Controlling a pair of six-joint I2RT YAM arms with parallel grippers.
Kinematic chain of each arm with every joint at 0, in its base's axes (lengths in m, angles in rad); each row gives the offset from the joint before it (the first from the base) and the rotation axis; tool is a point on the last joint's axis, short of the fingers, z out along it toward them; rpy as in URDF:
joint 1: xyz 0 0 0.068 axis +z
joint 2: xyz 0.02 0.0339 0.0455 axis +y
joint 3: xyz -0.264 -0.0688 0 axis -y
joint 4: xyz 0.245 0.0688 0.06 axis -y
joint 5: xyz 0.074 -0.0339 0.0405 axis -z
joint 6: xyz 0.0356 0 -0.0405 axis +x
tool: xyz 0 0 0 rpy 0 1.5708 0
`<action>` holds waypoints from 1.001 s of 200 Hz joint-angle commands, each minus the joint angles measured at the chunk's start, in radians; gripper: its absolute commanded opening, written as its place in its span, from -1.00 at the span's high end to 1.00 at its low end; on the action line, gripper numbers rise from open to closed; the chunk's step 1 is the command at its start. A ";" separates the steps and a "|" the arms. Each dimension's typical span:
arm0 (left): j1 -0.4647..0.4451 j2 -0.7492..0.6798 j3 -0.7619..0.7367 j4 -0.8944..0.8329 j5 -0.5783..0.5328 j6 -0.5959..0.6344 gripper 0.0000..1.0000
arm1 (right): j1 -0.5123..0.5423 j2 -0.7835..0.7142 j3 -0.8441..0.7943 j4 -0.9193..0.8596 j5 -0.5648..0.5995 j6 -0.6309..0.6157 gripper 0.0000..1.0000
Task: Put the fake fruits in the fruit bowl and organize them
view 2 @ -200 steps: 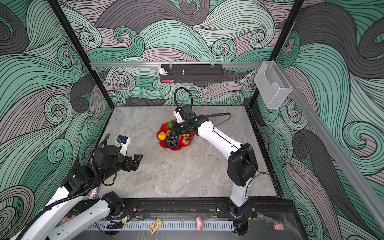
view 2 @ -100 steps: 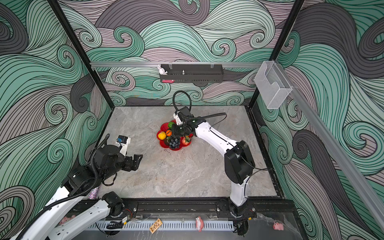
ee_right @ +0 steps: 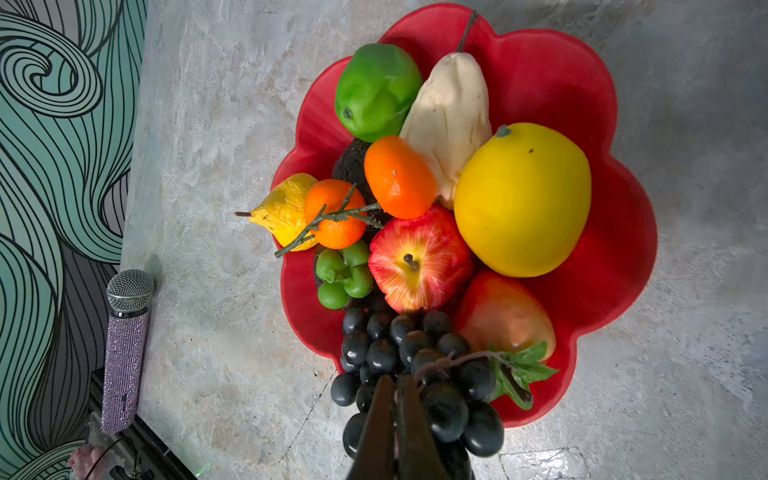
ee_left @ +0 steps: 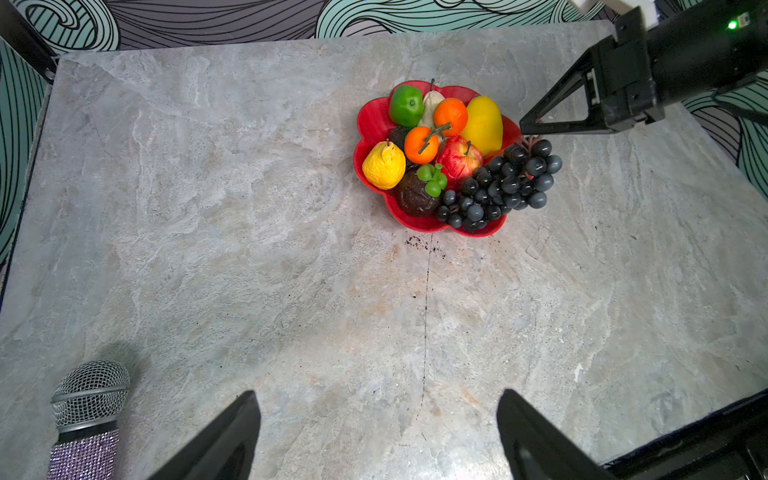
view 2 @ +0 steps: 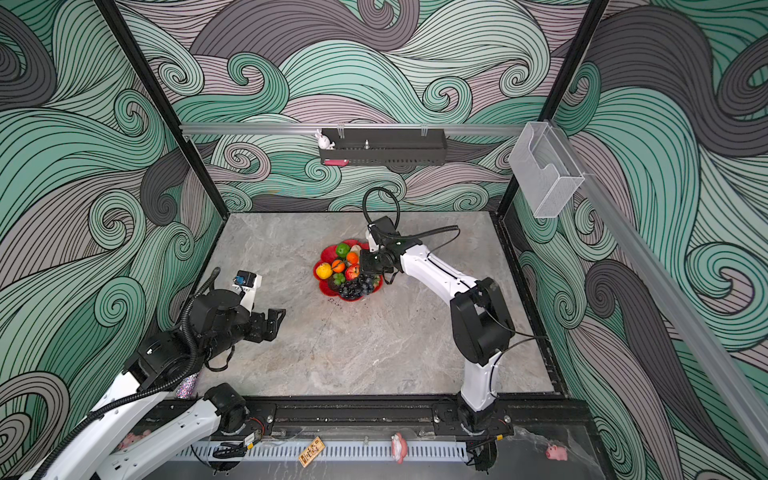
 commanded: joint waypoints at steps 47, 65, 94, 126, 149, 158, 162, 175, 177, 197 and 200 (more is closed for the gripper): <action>-0.001 0.019 0.002 -0.009 -0.006 0.006 -0.82 | -0.019 -0.035 0.014 -0.009 0.037 -0.027 0.31; -0.002 0.025 0.002 -0.009 -0.007 0.006 -0.82 | -0.029 -0.047 0.012 -0.013 0.036 -0.031 0.27; -0.002 0.036 0.001 -0.008 -0.006 0.004 -0.82 | -0.045 -0.087 0.000 -0.026 0.044 -0.046 0.10; -0.001 0.082 0.008 0.001 -0.063 -0.051 -0.83 | -0.074 -0.182 -0.033 -0.044 0.067 -0.065 -0.12; -0.001 0.135 0.001 0.060 -0.185 -0.149 -0.96 | -0.112 -0.285 -0.100 -0.046 0.131 -0.086 -0.34; -0.001 0.164 -0.014 0.103 -0.266 -0.175 -0.97 | -0.130 -0.329 -0.132 -0.044 0.171 -0.100 -0.39; -0.001 0.177 -0.021 0.121 -0.302 -0.187 -0.97 | -0.138 -0.347 -0.149 -0.044 0.194 -0.108 -0.41; -0.001 0.231 -0.037 0.175 -0.434 -0.219 -0.97 | -0.162 -0.407 -0.206 -0.037 0.321 -0.125 -0.55; -0.001 0.239 -0.037 0.180 -0.453 -0.222 -0.97 | -0.165 -0.416 -0.215 -0.037 0.350 -0.125 -0.56; -0.001 0.328 -0.055 0.276 -0.637 -0.234 -0.97 | -0.197 -0.510 -0.360 0.066 0.570 -0.175 -0.70; 0.000 0.340 -0.061 0.295 -0.668 -0.237 -0.97 | -0.202 -0.521 -0.388 0.085 0.589 -0.189 -0.72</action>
